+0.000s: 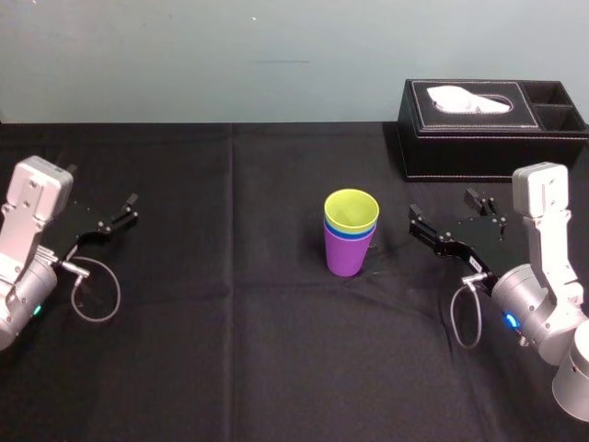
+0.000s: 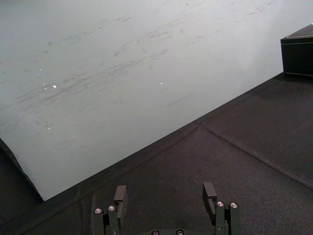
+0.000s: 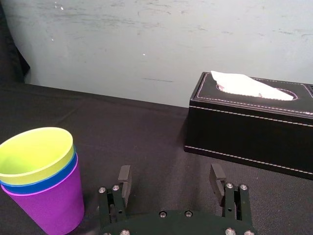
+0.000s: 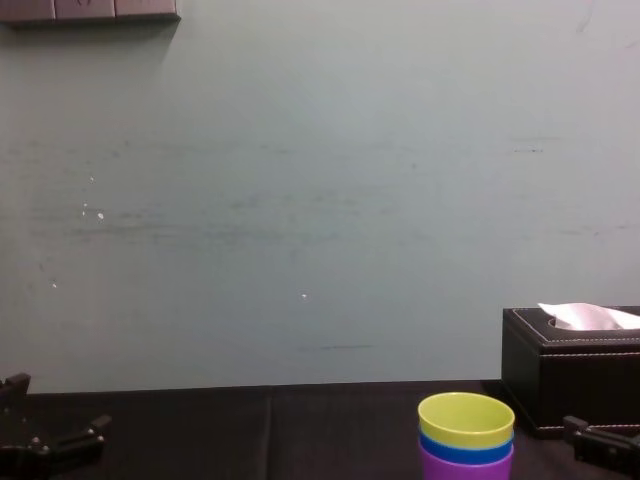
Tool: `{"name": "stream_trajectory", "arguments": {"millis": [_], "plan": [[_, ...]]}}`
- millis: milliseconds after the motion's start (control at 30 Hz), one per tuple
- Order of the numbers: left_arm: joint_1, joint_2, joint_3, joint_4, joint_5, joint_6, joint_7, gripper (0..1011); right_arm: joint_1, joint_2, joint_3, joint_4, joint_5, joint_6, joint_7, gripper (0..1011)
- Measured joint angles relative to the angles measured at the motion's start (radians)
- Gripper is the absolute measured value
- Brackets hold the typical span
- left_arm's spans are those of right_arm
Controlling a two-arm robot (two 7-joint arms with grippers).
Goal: Stack the three plastic cups sequentially using one hand.
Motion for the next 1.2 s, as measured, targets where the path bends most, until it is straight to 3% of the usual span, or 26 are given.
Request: {"name": "stream_trajectory", "arguments": {"millis": [1200], "plan": [[0.000,0.000,0.000,0.000,0.000,0.000,0.000,1011,0.000,0.000,0.000,0.000,0.000,0.000,0.000,1003]]}}
